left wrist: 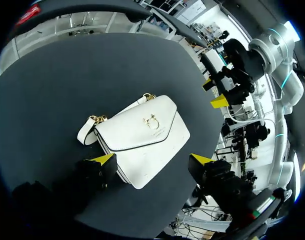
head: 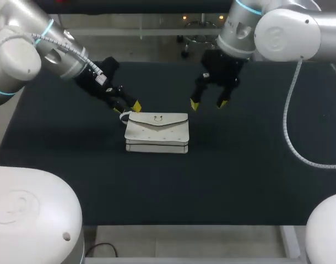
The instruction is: Pick up the bag, open it, inspect its contents, close it, and place it on the opposite side
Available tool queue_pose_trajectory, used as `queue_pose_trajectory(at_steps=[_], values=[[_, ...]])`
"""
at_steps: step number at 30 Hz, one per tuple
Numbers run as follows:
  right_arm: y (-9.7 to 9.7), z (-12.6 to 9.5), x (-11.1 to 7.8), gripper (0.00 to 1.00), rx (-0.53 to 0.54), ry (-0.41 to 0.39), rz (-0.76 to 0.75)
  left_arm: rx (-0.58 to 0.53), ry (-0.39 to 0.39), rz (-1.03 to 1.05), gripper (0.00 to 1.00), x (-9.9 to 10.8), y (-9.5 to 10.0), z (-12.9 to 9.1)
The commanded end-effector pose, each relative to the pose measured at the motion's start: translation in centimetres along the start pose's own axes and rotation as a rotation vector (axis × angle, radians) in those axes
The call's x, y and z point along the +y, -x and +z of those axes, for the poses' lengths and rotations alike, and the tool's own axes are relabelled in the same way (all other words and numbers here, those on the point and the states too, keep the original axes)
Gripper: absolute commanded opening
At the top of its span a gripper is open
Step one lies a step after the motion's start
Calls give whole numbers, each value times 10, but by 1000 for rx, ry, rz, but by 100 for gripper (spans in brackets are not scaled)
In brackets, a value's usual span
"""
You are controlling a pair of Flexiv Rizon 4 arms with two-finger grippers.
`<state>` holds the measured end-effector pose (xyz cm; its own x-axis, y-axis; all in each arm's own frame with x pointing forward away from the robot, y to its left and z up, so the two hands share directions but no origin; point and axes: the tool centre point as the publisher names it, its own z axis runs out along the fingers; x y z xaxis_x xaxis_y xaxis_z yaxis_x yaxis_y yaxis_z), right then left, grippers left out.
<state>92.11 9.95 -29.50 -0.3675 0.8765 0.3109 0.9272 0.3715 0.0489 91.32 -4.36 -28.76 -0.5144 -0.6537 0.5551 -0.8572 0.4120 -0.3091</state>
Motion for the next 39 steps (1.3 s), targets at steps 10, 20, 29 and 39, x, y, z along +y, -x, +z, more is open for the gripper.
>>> queue_pose_trajectory(at_steps=[10,20,29,39], values=[[3,12,-9,100,300,338,548,81,-370,-618,100,28,4,1],[-5,20,-3,100,338,348,498,131,-317,-586,100,24,22,7],[-5,20,-3,100,338,348,498,131,-317,-586,100,24,22,7],[0,45,14,100,442,206,544,349,-251,-632,100,15,40,12]])
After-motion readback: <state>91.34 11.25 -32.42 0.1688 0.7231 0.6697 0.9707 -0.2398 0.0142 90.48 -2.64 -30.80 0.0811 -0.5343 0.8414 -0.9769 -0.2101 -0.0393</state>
